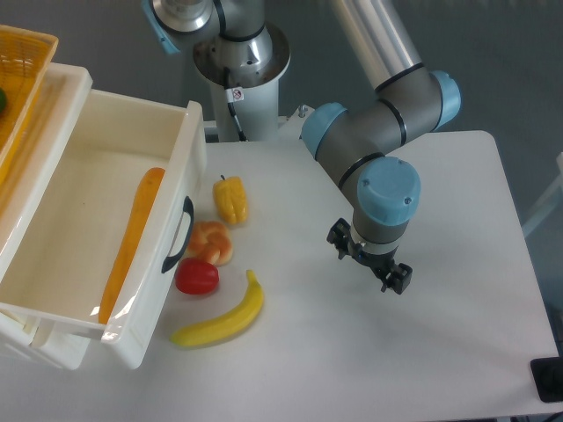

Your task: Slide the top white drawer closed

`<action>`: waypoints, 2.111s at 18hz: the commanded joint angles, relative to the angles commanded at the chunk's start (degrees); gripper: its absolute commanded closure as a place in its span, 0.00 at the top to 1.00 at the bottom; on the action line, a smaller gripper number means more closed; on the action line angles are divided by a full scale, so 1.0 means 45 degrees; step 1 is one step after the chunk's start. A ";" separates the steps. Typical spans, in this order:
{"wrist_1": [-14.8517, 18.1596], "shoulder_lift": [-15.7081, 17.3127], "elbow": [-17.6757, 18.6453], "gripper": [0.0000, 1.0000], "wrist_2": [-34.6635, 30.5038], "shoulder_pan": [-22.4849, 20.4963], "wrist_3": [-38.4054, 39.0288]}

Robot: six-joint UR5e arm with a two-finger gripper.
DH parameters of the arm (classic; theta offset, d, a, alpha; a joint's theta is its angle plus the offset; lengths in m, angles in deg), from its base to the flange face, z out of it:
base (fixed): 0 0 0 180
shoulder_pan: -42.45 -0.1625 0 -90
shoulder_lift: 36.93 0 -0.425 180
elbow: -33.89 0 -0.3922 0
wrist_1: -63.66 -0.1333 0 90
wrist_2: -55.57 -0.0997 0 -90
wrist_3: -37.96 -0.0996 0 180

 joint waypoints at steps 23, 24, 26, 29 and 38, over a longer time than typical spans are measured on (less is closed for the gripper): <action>-0.0039 0.0547 0.0273 0.77 -0.0139 0.2305 0.9369; -0.0039 0.0605 0.0293 0.54 0.0076 0.2285 0.9916; -0.0039 0.0761 0.0371 0.23 0.0253 0.2304 1.0214; 0.0078 0.1190 0.0390 0.02 0.1944 0.2169 1.0234; 0.4119 0.2129 0.0449 0.00 0.5273 0.2050 0.8047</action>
